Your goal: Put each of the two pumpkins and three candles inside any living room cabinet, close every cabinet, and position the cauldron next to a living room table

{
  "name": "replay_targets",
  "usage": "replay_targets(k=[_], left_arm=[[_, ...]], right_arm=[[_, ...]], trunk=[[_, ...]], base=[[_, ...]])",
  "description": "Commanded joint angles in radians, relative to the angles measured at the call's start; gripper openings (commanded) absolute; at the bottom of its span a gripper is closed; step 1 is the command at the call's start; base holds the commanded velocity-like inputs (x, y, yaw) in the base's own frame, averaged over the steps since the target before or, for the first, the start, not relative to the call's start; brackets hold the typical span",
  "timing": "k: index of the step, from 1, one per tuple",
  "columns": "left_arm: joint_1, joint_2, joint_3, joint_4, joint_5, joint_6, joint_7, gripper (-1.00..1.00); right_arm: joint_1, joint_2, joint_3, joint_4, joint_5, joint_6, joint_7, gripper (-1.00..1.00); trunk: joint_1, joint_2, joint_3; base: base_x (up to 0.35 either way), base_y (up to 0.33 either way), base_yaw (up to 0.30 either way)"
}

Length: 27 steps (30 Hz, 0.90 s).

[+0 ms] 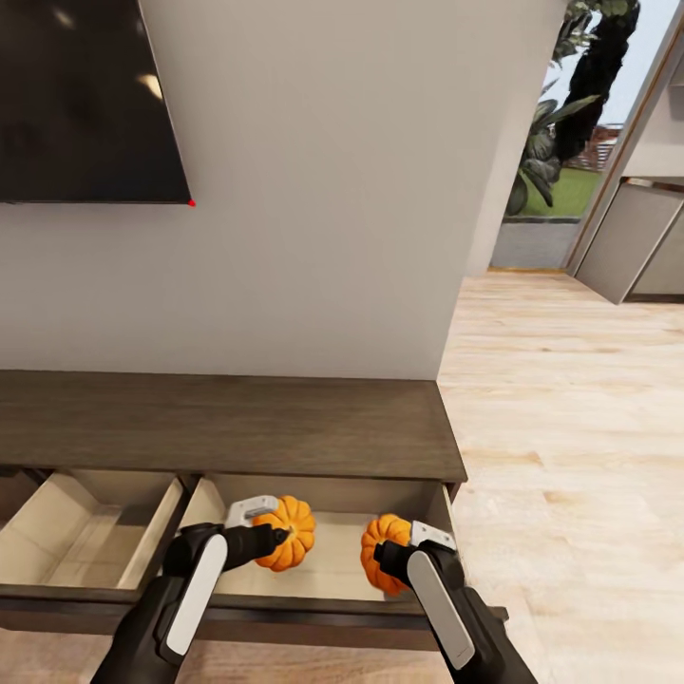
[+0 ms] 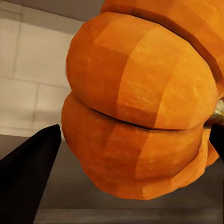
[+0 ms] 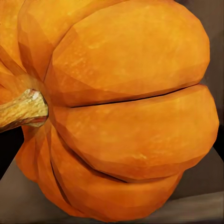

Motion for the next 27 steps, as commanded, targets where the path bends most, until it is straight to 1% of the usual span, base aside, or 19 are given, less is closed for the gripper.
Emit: replay_targets(k=[1, 3, 7, 19, 21, 22, 24, 26, 27], left_arm=[[-0.001, 0.000, -0.008, -0.001, 0.008, 0.003, 0.011, -1.00], [-0.001, 0.002, -0.024, 0.001, 0.007, 0.002, 0.011, -1.00], [-0.001, 0.000, -0.038, 0.003, 0.009, 0.001, 0.011, -1.00], [-0.001, 0.001, -0.039, 0.003, 0.009, 0.008, 0.014, -1.00], [-0.001, 0.001, -0.038, 0.003, 0.010, 0.013, 0.014, -1.00], [-0.001, 0.000, -0.038, 0.003, 0.012, 0.015, 0.015, -1.00], [-0.001, 0.000, -0.036, 0.003, 0.012, 0.016, 0.016, -1.00], [-0.001, -0.001, -0.032, 0.003, 0.013, 0.016, 0.017, -1.00], [-0.001, -0.001, -0.031, 0.003, 0.014, 0.016, 0.017, -1.00]], right_arm=[[-0.001, 0.000, 0.002, 0.001, -0.009, 0.000, -0.010, -1.00], [-0.001, 0.000, 0.004, 0.004, -0.009, -0.001, -0.010, -1.00], [-0.001, 0.000, 0.004, 0.004, -0.007, -0.001, -0.010, -1.00], [-0.004, 0.000, 0.003, 0.005, -0.008, 0.001, -0.010, -1.00], [-0.022, -0.001, 0.000, 0.005, -0.010, 0.007, -0.010, -1.00], [-0.038, -0.003, -0.001, 0.005, -0.012, 0.009, -0.011, -1.00], [-0.052, -0.003, -0.003, 0.011, -0.015, 0.012, -0.011, -1.00], [-0.060, -0.002, -0.004, 0.034, -0.015, 0.010, -0.010, -1.00], [-0.067, -0.002, -0.005, 0.048, -0.015, 0.008, -0.009, -1.00]], trunk=[[0.000, 0.000, -0.001], [0.000, 0.000, -0.001], [0.000, 0.000, -0.001], [0.000, 0.000, -0.001], [0.007, -0.014, -0.007], [0.007, -0.014, -0.007], [0.007, -0.014, -0.007], [0.007, -0.014, -0.007], [0.011, -0.021, -0.010]], base=[[0.029, 0.000, 0.000], [0.124, 0.000, 0.000], [0.060, 0.000, 0.000], [0.033, 0.000, 0.000], [0.000, 0.000, 0.000], [0.000, 0.000, 0.000], [0.000, 0.000, 0.000], [0.000, 0.000, 0.000], [0.000, 0.000, 0.000]])
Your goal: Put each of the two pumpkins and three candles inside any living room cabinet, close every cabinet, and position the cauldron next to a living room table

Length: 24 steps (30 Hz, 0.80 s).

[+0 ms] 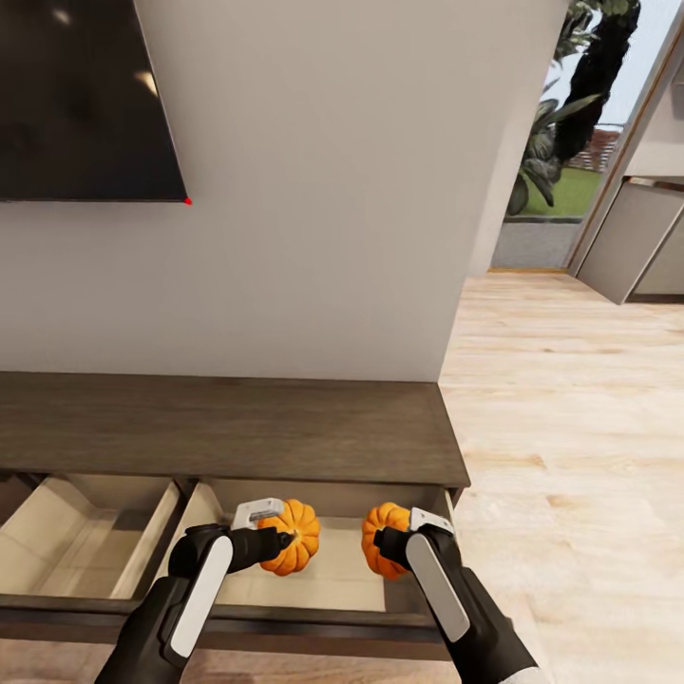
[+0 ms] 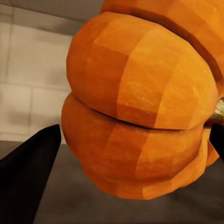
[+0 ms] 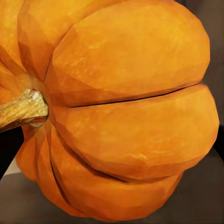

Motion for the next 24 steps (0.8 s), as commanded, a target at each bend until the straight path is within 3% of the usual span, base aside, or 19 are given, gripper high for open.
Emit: replay_targets(k=[1, 10, 19, 24], left_arm=[[-0.001, 0.000, 0.001, -0.001, 0.011, 0.003, 0.011, -1.00], [-0.001, 0.000, 0.001, -0.001, 0.008, 0.003, 0.013, -1.00], [-0.001, -0.003, -0.006, -0.001, 0.006, 0.000, 0.015, -1.00], [-0.001, -0.005, -0.006, -0.001, 0.005, -0.001, 0.015, -1.00]], right_arm=[[-0.004, 0.000, 0.001, 0.005, -0.012, -0.003, -0.010, -1.00], [-0.049, 0.000, 0.001, 0.129, -0.004, -0.004, -0.009, -1.00], [-0.054, -0.001, 0.003, 0.146, 0.001, -0.008, -0.008, -1.00], [-0.053, 0.000, 0.008, 0.147, 0.001, -0.078, -0.007, -1.00]], trunk=[[0.004, -0.008, -0.004], [0.019, -0.036, -0.017], [0.046, -0.085, -0.038], [0.046, -0.085, -0.038]], base=[[0.000, 0.000, 0.000], [0.000, 0.000, 0.000], [0.000, 0.000, 0.000], [0.000, 0.000, 0.000]])
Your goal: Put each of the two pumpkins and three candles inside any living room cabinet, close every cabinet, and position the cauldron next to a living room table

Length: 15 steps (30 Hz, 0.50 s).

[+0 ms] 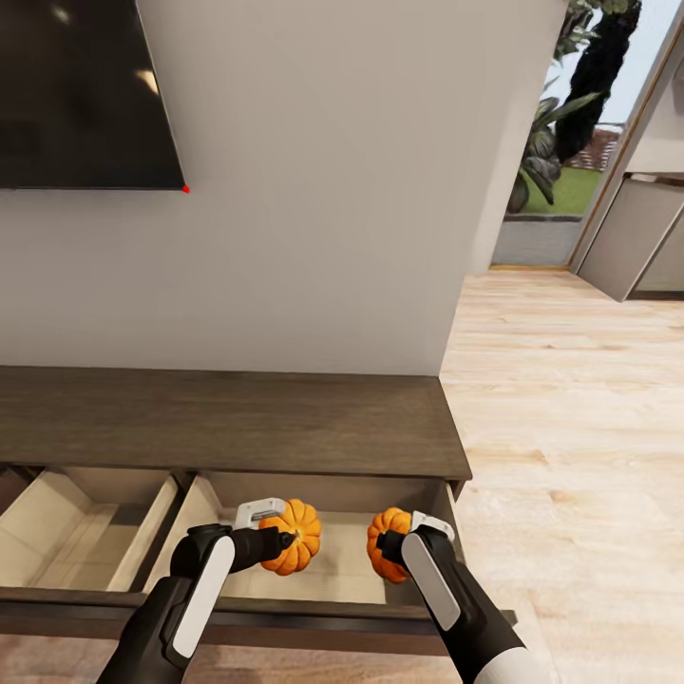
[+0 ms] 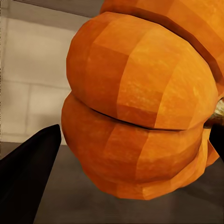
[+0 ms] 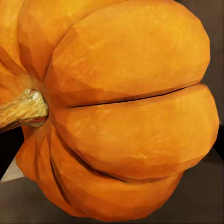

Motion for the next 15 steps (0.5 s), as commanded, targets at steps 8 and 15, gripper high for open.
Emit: replay_targets(k=[8, 15], left_arm=[[-0.001, 0.000, -0.001, -0.001, 0.011, 0.002, 0.011, -1.00], [-0.001, 0.000, -0.001, -0.001, 0.012, 0.002, 0.011, -1.00]], right_arm=[[-0.001, 0.006, 0.004, -0.001, -0.009, -0.018, -0.009, -1.00], [0.000, 0.021, 0.005, 0.000, -0.009, -0.020, -0.009, -1.00]], trunk=[[0.011, -0.021, -0.010], [0.034, -0.063, -0.029]], base=[[0.000, 0.000, 0.000], [0.000, 0.000, 0.000]])
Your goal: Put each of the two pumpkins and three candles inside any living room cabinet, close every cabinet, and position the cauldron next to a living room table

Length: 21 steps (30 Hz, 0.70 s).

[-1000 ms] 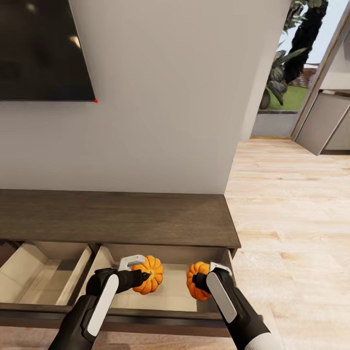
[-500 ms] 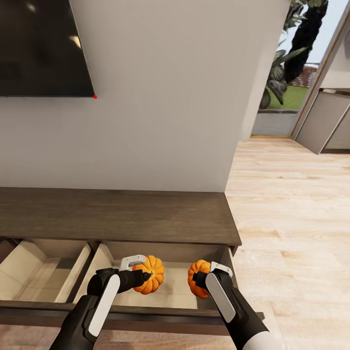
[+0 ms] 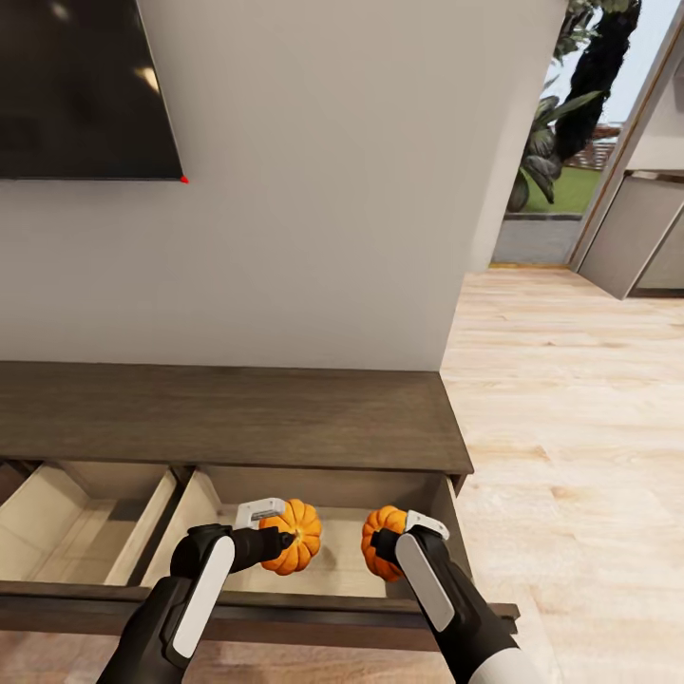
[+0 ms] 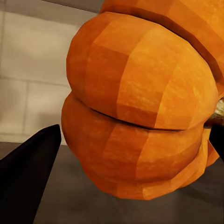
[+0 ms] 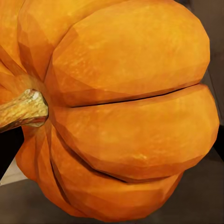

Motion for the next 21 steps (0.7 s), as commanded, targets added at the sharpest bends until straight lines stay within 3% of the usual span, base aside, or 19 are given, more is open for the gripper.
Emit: replay_targets(k=[1, 8, 21], left_arm=[[-0.001, 0.000, -0.001, -0.001, 0.012, 0.003, 0.011, -1.00], [-0.001, 0.000, 0.000, -0.001, 0.012, 0.005, 0.011, -1.00], [-0.001, 0.000, -0.001, -0.001, 0.013, 0.007, 0.011, -1.00]], right_arm=[[-0.001, 0.000, 0.002, 0.003, -0.008, -0.004, -0.008, -1.00], [-0.001, 0.001, 0.015, 0.010, -0.008, -0.017, -0.008, -1.00], [-0.001, 0.007, 0.037, 0.011, -0.009, -0.037, -0.008, -1.00]], trunk=[[0.000, 0.000, -0.001], [0.011, -0.021, -0.010], [0.011, -0.021, -0.010]], base=[[0.000, 0.000, 0.000], [0.000, 0.000, 0.000], [0.000, 0.000, 0.000]])
